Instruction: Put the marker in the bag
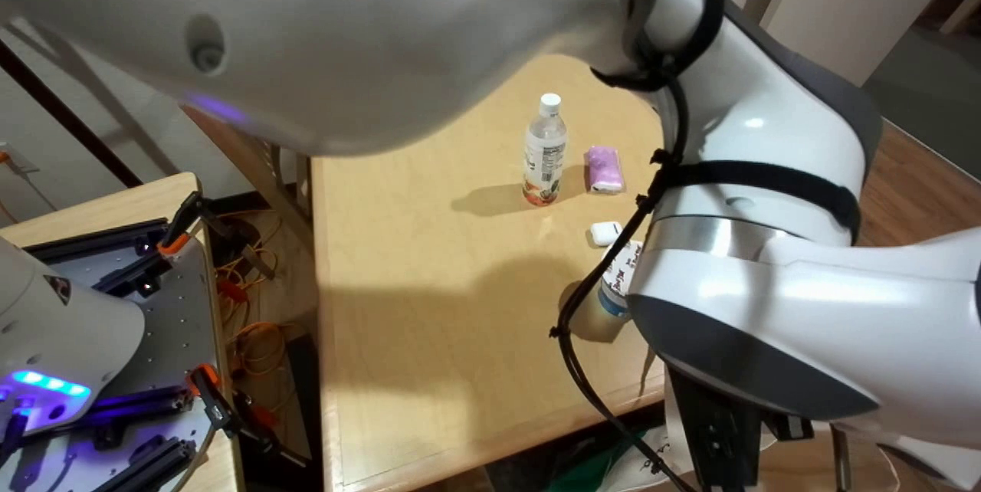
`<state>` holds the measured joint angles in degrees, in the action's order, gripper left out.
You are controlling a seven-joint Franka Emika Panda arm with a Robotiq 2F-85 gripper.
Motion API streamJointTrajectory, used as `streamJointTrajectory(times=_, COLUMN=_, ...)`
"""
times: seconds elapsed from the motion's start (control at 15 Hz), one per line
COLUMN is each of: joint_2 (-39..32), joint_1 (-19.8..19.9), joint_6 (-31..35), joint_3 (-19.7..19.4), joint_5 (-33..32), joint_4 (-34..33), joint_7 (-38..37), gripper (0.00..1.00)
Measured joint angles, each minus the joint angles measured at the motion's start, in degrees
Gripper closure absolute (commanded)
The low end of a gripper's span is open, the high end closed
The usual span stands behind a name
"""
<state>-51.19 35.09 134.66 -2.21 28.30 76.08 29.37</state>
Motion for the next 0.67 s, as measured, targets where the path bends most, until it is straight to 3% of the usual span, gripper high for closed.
streamJointTrajectory(times=0.07, joint_2=-0.62, joint_1=-0.01, joint_6=-0.65, joint_3=0.39, joint_5=-0.1, joint_4=-0.74, joint_7=-0.18, gripper=0.95)
streamJointTrajectory(times=0.2, joint_2=-0.95, joint_1=-0.08, joint_6=-0.83, joint_3=0.47, joint_5=-0.14, joint_4=-1.16, joint_7=-0.26, gripper=0.95)
streamJointTrajectory(times=0.47, joint_2=-0.93, joint_1=-0.97, joint_6=9.49, joint_3=-0.92, joint_5=0.55, joint_4=-0.86, joint_7=-5.11, gripper=0.95)
streamJointTrajectory(times=0.67, joint_2=-1.08, joint_1=-2.35, joint_6=16.43, joint_3=-4.3, joint_5=0.3, joint_4=-0.88, joint_7=-10.56, gripper=0.95)
